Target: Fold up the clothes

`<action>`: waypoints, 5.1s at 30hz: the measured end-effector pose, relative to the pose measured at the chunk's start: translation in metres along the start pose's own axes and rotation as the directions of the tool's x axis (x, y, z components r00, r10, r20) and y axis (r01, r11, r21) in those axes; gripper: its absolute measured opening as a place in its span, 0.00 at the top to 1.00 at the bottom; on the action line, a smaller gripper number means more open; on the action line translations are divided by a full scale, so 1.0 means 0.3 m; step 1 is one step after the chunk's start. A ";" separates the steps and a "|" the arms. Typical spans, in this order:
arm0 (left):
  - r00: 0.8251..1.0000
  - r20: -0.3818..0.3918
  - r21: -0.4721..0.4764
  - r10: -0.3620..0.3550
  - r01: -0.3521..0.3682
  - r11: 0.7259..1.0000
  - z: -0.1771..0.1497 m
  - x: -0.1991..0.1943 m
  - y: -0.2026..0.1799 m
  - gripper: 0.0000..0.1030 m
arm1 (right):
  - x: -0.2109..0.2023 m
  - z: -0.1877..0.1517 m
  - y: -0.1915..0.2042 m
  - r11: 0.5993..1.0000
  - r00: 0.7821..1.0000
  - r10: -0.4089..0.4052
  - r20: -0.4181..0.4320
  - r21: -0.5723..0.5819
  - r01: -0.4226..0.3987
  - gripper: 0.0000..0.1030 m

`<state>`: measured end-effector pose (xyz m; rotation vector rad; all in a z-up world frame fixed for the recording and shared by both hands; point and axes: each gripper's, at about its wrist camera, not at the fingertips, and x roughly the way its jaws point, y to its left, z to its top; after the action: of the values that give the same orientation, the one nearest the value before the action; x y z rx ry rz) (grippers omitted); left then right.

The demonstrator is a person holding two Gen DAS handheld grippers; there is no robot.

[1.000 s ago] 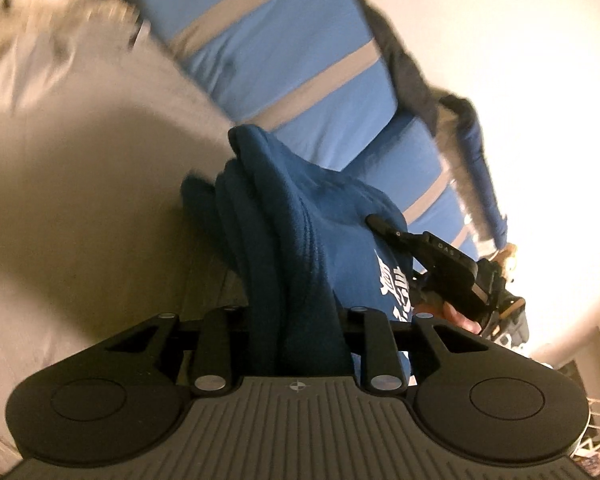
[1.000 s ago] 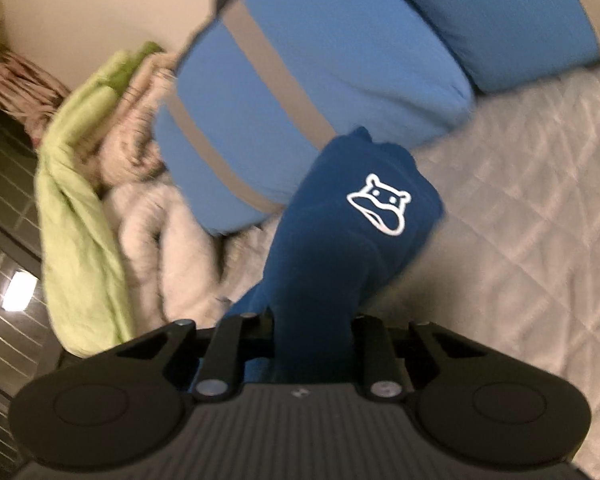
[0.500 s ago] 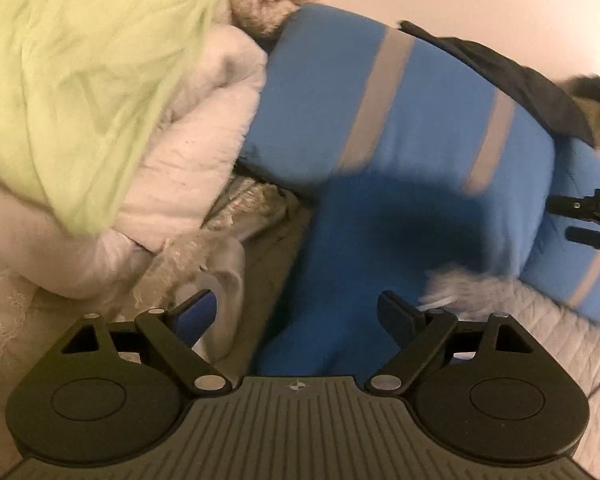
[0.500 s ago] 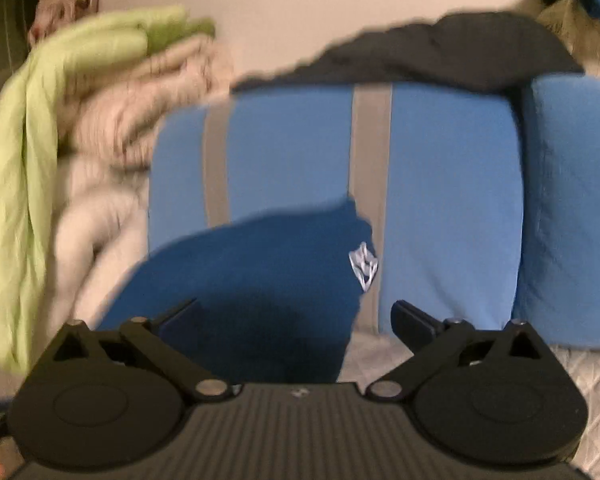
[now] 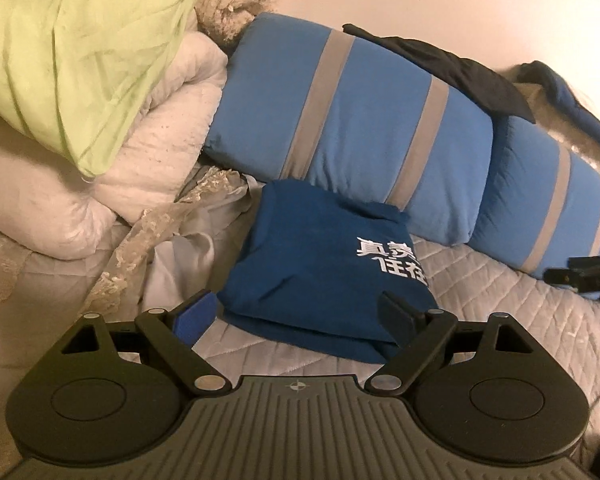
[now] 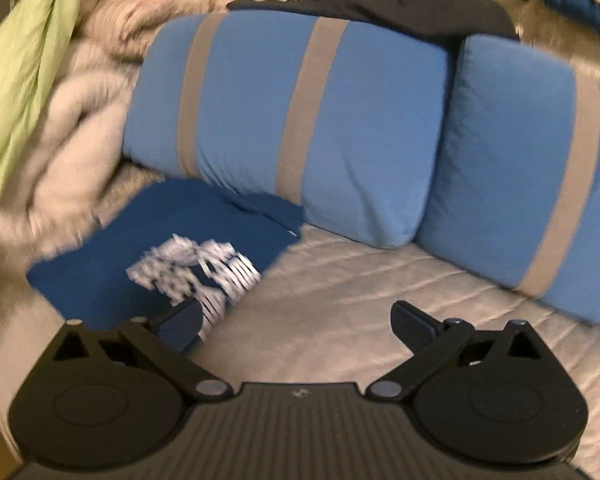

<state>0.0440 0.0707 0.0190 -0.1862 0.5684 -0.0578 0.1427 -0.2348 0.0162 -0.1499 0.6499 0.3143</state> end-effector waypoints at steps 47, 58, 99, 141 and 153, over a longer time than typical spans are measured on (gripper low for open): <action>0.984 0.124 0.152 -0.125 0.106 0.983 0.268 -0.441 -0.115 0.14 | -0.903 -0.234 -0.723 0.994 0.995 -0.038 0.096 0.106 0.028 0.00; 0.963 0.203 0.031 -0.175 0.172 0.985 0.333 -0.564 -0.077 0.14 | -1.243 -0.316 -1.047 0.937 0.955 -0.210 0.209 0.320 0.136 0.00; 0.994 -0.109 0.376 0.025 0.018 0.926 -0.033 -0.264 -0.123 0.14 | -1.212 -0.750 -1.105 0.886 0.959 -0.285 0.003 0.382 0.262 0.00; 0.973 -0.224 0.269 0.049 0.013 0.963 -0.380 0.319 -0.067 0.00 | -0.505 -1.033 -0.951 0.869 0.923 -0.335 -0.192 0.315 0.381 0.00; 0.974 -0.223 0.279 0.048 0.016 0.960 -0.337 0.409 -0.085 0.00 | -0.436 -1.006 -0.991 0.852 0.917 -0.368 -0.156 0.338 0.400 0.00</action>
<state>0.0924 0.0165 -0.1246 0.1022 0.7835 -0.1437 -0.0285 -0.6171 -0.1294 0.0653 0.7364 -0.2057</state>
